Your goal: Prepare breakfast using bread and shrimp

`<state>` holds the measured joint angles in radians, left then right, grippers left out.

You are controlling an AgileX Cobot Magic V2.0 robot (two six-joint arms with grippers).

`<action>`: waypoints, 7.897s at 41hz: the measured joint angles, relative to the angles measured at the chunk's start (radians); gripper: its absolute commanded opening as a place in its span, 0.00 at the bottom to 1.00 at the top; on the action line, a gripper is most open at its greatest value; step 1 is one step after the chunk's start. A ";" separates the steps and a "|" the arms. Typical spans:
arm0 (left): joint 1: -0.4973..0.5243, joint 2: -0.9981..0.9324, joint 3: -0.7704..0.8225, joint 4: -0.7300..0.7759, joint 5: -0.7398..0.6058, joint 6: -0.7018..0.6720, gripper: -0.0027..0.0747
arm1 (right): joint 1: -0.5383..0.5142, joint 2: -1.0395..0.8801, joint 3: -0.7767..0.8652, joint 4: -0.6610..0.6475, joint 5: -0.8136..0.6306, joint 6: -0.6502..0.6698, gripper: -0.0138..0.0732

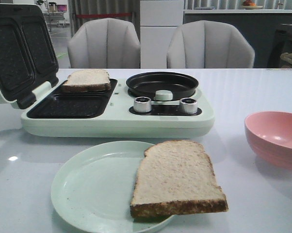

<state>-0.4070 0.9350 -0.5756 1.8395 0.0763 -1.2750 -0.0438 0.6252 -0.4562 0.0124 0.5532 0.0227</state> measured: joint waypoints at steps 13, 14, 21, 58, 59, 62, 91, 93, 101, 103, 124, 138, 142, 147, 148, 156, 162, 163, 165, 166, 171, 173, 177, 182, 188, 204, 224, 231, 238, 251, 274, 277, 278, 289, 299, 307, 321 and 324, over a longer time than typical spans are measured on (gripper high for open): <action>0.000 0.000 -0.007 -0.490 0.057 0.406 0.46 | 0.000 0.000 0.000 0.000 0.000 0.000 0.76; 0.000 0.000 -0.011 -0.578 0.078 0.516 0.46 | 0.000 0.000 0.000 0.000 0.000 0.000 0.76; 0.000 -0.018 -0.031 -1.305 0.182 1.105 0.46 | 0.000 0.000 0.000 0.000 0.000 0.000 0.76; 0.000 -0.353 -0.038 -1.830 0.430 1.289 0.46 | 0.000 0.000 0.000 0.021 -0.002 0.000 0.76; 0.000 -0.353 -0.038 -1.830 0.430 1.289 0.46 | 0.000 0.000 0.000 0.024 -0.002 0.000 0.76; 0.000 -0.353 -0.038 -1.832 0.430 1.289 0.46 | 0.000 0.000 0.000 0.028 -0.004 0.000 0.76; 0.000 -0.353 -0.038 -1.832 0.432 1.290 0.46 | 0.230 0.531 0.000 0.949 0.053 -0.533 0.76; 0.000 -0.353 -0.038 -1.832 0.432 1.290 0.46 | 0.244 0.584 0.000 1.031 0.042 -0.618 0.76; 0.000 -0.353 -0.038 -1.832 0.432 1.290 0.46 | 0.255 0.782 -0.038 1.341 0.034 -0.896 0.76; 0.000 -0.353 -0.038 -1.832 0.432 1.290 0.46 | 0.255 0.824 -0.052 1.392 0.034 -0.946 0.76; 0.000 -0.353 -0.038 -1.832 0.432 1.290 0.46 | 0.255 1.088 -0.189 1.482 0.094 -1.058 0.63; 0.000 -0.353 -0.038 -1.832 0.432 1.290 0.46 | 0.255 1.093 -0.191 1.485 0.119 -1.065 0.21; 0.000 -0.353 -0.038 -1.832 0.432 1.290 0.46 | 0.255 1.074 -0.191 1.480 0.125 -1.065 0.20; 0.000 -0.353 -0.038 -1.832 0.432 1.290 0.46 | 0.255 1.005 -0.191 1.468 0.131 -1.067 0.20; 0.000 -0.353 -0.038 -1.832 0.432 1.290 0.46 | 0.255 0.988 -0.191 1.466 0.131 -1.067 0.20; 0.000 -0.353 -0.038 -1.832 0.432 1.290 0.46 | 0.255 0.833 -0.238 1.462 0.167 -1.072 0.20; 0.000 -0.353 -0.038 -1.832 0.432 1.290 0.46 | 0.270 0.806 -0.338 1.499 0.189 -1.074 0.20; 0.000 -0.353 -0.038 -1.832 0.432 1.290 0.46 | 0.278 0.808 -0.359 1.510 0.180 -1.074 0.20; 0.000 -0.353 -0.038 -1.840 0.432 1.290 0.46 | 0.297 0.823 -0.397 1.522 0.159 -1.074 0.20; 0.000 -0.353 -0.038 -1.840 0.432 1.290 0.46 | 0.310 0.831 -0.420 1.526 0.146 -1.074 0.20; 0.000 -0.353 -0.038 -1.840 0.432 1.290 0.46 | 0.386 0.911 -0.541 1.543 0.075 -1.076 0.20; 0.000 -0.353 -0.038 -1.840 0.432 1.290 0.46 | 0.415 0.956 -0.593 1.545 0.049 -1.076 0.20; 0.000 -0.353 -0.038 -1.840 0.432 1.290 0.46 | 0.459 1.061 -0.707 1.552 0.037 -1.076 0.20; 0.000 -0.353 -0.038 -1.840 0.432 1.290 0.46 | 0.494 1.207 -0.859 1.580 0.037 -1.076 0.20; 0.000 -0.353 -0.038 -1.840 0.432 1.290 0.46 | 0.513 1.373 -1.016 1.599 0.033 -1.076 0.22; 0.000 -0.353 -0.038 -1.840 0.432 1.290 0.46 | 0.515 1.564 -1.140 1.576 0.007 -1.021 0.66; 0.000 -0.353 -0.038 -1.840 0.432 1.290 0.46 | 0.493 1.476 -1.145 1.136 -0.042 -0.832 0.68; 0.000 -0.353 -0.038 -1.840 0.432 1.290 0.46 | 0.462 1.350 -1.145 0.815 0.030 -0.613 0.67; 0.000 -0.353 -0.038 -1.840 0.432 1.290 0.46 | 0.441 1.202 -1.145 0.589 0.185 -0.460 0.56; 0.000 -0.353 -0.038 -1.840 0.442 1.290 0.46 | 0.439 0.927 -1.017 0.348 0.370 -0.314 0.51; 0.000 -0.353 -0.038 -1.840 0.493 1.290 0.46 | 0.439 0.306 -0.301 0.200 0.186 -0.224 0.51; 0.000 -0.353 -0.038 -1.840 0.514 1.290 0.46 | 0.439 0.234 -0.234 0.200 0.165 -0.224 0.51; 0.000 -0.353 -0.038 -1.840 0.522 1.290 0.46 | 0.439 0.217 -0.217 0.200 0.163 -0.224 0.51; 0.000 -0.299 -0.154 -1.718 0.791 1.290 0.46 | 0.439 0.073 -0.132 0.200 0.158 -0.224 0.51; 0.000 -0.146 -0.237 -1.679 0.901 1.238 0.46 | 0.439 0.069 -0.130 0.200 0.158 -0.222 0.51; 0.049 0.066 -0.238 -1.678 0.908 1.222 0.46 | 0.439 0.069 -0.130 0.200 0.158 -0.222 0.51; 0.436 0.286 -0.369 -1.810 0.873 1.303 0.17 | 0.439 0.069 -0.128 0.200 0.158 -0.222 0.51; 0.508 0.305 -0.421 -1.874 0.855 1.353 0.16 | 0.439 0.069 -0.128 0.200 0.158 -0.222 0.51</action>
<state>0.1009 1.2397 -0.9965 -0.0348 0.9315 0.0778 0.3947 0.6941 -0.5841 0.2125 0.7111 -0.1994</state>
